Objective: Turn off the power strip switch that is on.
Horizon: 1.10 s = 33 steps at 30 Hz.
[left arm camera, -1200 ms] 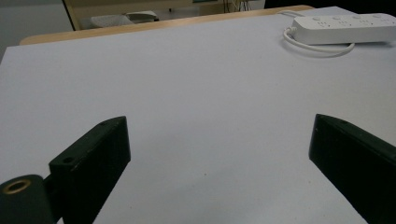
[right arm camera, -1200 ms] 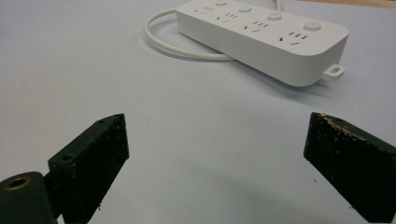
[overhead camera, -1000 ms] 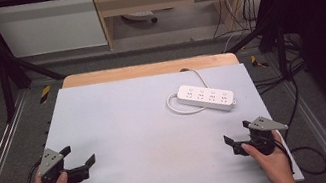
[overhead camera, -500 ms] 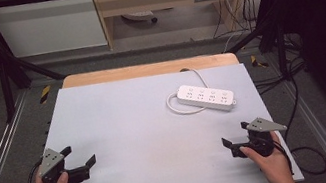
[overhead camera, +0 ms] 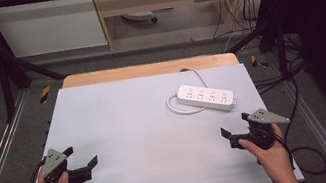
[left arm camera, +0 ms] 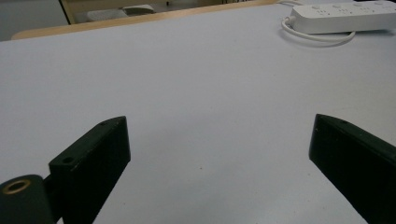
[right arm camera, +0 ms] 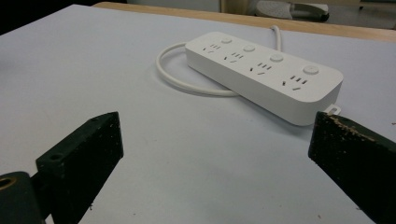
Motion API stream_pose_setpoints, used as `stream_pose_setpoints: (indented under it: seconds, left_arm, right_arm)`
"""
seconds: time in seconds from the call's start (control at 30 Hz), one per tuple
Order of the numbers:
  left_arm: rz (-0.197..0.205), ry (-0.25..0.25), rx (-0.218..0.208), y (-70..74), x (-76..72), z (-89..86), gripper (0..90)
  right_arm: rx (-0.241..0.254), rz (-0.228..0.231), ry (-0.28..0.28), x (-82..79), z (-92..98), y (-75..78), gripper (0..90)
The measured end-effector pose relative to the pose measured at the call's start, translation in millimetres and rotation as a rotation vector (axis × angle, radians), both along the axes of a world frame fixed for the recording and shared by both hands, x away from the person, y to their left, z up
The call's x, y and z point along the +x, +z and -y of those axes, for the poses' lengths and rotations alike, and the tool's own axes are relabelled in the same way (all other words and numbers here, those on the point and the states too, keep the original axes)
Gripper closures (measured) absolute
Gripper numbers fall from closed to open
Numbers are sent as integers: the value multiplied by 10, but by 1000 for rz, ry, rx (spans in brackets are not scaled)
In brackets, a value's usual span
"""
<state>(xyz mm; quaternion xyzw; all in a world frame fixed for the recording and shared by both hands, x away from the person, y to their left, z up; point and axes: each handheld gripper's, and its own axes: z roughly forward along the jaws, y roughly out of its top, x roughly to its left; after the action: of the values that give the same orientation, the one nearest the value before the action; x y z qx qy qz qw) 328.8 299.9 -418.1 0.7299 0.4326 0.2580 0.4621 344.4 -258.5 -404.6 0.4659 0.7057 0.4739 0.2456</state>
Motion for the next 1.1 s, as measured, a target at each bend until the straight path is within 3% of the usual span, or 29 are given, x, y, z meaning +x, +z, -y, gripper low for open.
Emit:
stream_pose_setpoints:
  seconds: [0.27,0.7,1.1]
  left_arm:
    - [-3,1,0,-5,6,2,52]
    - [-13,0,7,-16,6,10,52]
    - [-21,-5,4,-28,13,17,52]
  right_arm:
    - [22,27,11,209,35,215,31]
    - [6,53,17,535,-34,524,38]
    - [19,53,8,769,-41,677,48]
